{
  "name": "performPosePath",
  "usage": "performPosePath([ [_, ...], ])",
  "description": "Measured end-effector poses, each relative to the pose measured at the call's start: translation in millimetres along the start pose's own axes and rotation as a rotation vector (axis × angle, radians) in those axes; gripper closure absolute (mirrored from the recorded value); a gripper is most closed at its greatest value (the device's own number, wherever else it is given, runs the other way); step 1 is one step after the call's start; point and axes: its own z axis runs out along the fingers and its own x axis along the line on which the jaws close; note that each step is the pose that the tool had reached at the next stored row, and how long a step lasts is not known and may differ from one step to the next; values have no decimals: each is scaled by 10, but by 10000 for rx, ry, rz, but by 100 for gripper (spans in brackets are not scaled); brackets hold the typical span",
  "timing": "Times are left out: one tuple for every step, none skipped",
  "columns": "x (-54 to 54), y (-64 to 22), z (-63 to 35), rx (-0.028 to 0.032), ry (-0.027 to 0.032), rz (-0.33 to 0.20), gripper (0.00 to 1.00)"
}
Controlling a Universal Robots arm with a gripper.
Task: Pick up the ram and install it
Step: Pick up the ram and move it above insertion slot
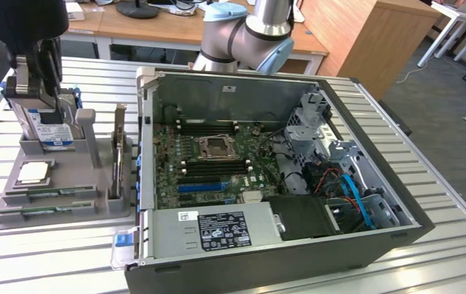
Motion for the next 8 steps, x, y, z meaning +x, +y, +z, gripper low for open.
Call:
performPosePath([
  [0, 0, 0, 0, 0, 0, 89],
  [0, 0, 0, 0, 0, 0, 89],
  [0, 0, 2, -1, 0, 0, 89],
  [0, 0, 7, 0, 0, 1, 89],
  [0, -3, 73, -1, 1, 0, 89],
  [0, -3, 74, -1, 0, 0, 89],
  [0, -3, 74, 0, 1, 0, 89],
  [0, -3, 74, 0, 1, 0, 89],
])
